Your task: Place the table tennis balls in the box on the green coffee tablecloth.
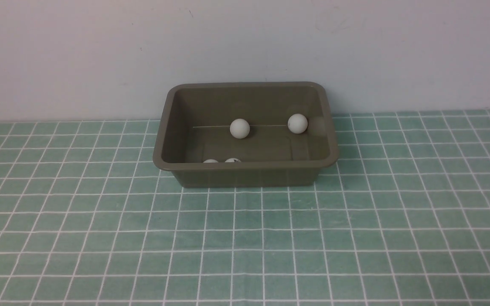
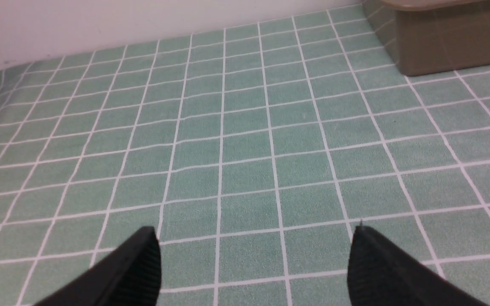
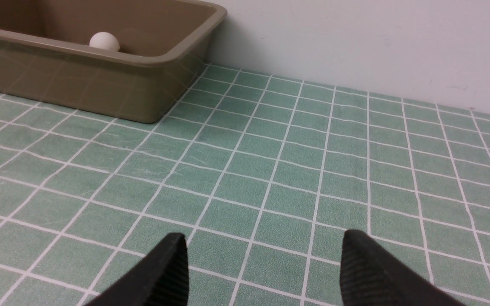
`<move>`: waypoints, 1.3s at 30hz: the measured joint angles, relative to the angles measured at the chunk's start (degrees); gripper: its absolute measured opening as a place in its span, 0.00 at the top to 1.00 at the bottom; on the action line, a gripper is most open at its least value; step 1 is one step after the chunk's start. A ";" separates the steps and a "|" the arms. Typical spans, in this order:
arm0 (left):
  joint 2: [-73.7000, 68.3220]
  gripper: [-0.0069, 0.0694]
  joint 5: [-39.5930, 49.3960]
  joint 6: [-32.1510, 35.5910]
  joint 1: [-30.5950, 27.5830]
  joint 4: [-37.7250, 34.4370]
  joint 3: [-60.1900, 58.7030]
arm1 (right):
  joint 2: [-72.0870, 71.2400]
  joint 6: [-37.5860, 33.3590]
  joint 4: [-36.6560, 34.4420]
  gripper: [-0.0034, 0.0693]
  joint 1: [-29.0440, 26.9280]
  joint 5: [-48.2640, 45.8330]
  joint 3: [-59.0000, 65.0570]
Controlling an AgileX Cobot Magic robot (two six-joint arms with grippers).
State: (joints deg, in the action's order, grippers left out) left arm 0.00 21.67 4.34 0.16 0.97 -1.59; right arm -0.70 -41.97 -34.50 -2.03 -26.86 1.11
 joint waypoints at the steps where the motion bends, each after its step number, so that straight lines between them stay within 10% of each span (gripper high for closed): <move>1: 0.36 0.21 0.17 -0.14 0.00 0.00 0.00 | 0.00 0.00 0.00 0.35 0.00 0.00 0.00; 39: 0.64 0.21 0.32 -1.40 0.00 -0.06 0.05 | 0.00 0.00 0.00 0.35 0.00 0.00 -0.05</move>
State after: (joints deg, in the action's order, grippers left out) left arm 0.64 22.00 2.93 0.16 0.91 -1.54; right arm -0.70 -41.97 -34.50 -2.03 -26.86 1.07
